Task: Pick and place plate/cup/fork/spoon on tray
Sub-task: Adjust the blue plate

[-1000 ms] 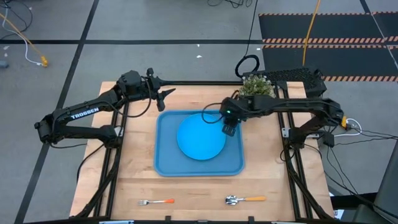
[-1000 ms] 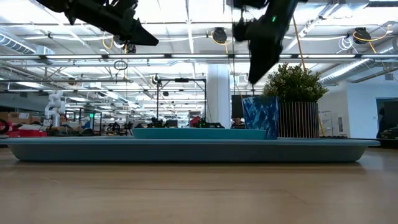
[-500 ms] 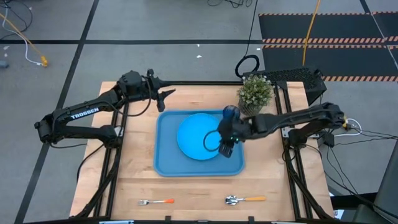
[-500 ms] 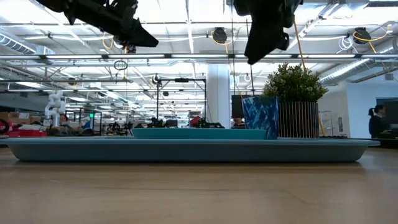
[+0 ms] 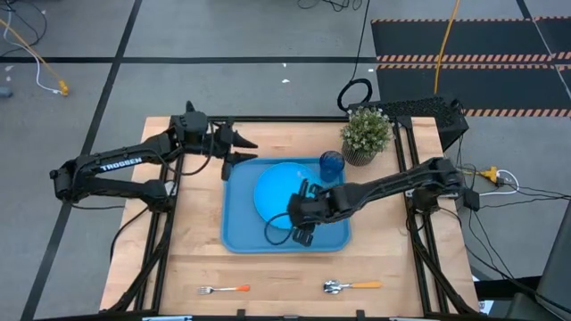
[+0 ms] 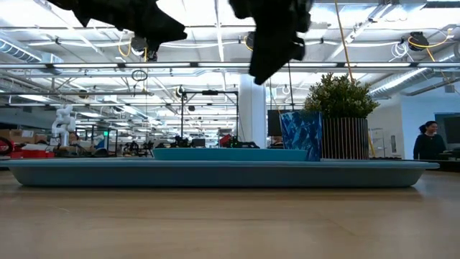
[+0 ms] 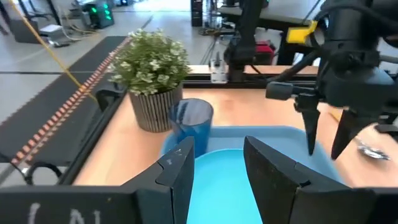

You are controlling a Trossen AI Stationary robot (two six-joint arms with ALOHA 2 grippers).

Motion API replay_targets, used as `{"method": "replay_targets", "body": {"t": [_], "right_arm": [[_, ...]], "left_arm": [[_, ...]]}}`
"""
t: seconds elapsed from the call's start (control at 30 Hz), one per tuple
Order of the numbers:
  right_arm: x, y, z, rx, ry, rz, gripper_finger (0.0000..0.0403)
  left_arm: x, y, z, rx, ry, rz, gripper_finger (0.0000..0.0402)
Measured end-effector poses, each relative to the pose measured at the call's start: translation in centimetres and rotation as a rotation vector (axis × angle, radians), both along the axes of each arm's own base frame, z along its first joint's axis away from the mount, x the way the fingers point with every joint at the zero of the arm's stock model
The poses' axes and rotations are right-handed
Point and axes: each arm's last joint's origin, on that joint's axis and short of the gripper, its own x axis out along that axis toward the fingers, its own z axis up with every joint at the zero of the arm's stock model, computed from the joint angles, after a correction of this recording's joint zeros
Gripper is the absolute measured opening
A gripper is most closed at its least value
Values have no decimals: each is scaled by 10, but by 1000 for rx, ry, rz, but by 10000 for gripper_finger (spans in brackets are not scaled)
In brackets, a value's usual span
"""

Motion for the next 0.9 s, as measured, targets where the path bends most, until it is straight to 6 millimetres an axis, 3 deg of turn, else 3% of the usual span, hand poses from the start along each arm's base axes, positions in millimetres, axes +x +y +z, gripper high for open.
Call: {"method": "replay_targets", "body": {"t": [0.23, 0.47, 0.73, 0.9], "right_arm": [[27, 8, -7, -63, 215, 41, 128], [42, 15, -47, -61, 348, 64, 128], [49, 17, -50, -46, 293, 27, 128], [45, 20, -76, -32, 290, 3, 128]], "left_arm": [[-21, -15, 8, -5, 19, -46, 143], [-60, -32, 13, 41, -90, -50, 143], [-95, -46, 12, 39, -214, -36, 143], [-105, -50, 12, 17, -210, -30, 143]]}}
